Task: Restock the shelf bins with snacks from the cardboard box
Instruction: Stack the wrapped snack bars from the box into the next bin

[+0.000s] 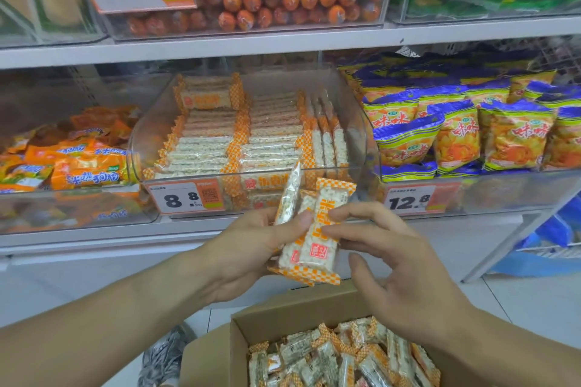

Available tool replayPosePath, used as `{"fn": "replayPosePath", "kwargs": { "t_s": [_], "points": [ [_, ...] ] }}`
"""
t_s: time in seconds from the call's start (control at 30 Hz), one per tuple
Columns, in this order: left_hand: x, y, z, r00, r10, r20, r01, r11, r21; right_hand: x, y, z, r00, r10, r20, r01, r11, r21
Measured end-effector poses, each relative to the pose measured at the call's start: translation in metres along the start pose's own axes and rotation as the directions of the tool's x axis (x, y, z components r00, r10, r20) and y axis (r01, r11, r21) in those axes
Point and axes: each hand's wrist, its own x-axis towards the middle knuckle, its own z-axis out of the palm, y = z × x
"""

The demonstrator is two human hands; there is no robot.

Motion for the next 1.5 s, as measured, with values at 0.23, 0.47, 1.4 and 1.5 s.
{"fn": "replayPosePath", "kwargs": {
  "t_s": [0.23,0.47,1.4,1.5],
  "points": [
    [-0.003,-0.004,-0.002,0.997,0.075,-0.007,-0.075,0.996,0.052,0.008,-0.014,0.000,0.976,0.196,-0.097,-0.161,0.944,0.287],
    [-0.005,0.004,-0.004,0.988,0.156,-0.017,-0.153,0.980,0.124,0.012,-0.002,-0.001,0.817,0.575,0.045,-0.485,0.644,0.592],
    [-0.002,-0.002,-0.009,0.887,0.447,-0.119,-0.120,0.471,0.874,0.025,0.004,-0.005,0.676,0.655,0.337,-0.643,0.301,0.704],
    [-0.001,-0.003,-0.009,0.949,0.298,-0.101,-0.146,0.703,0.696,0.026,0.009,-0.009,0.708,0.615,0.348,-0.613,0.291,0.734]
  ]
}}
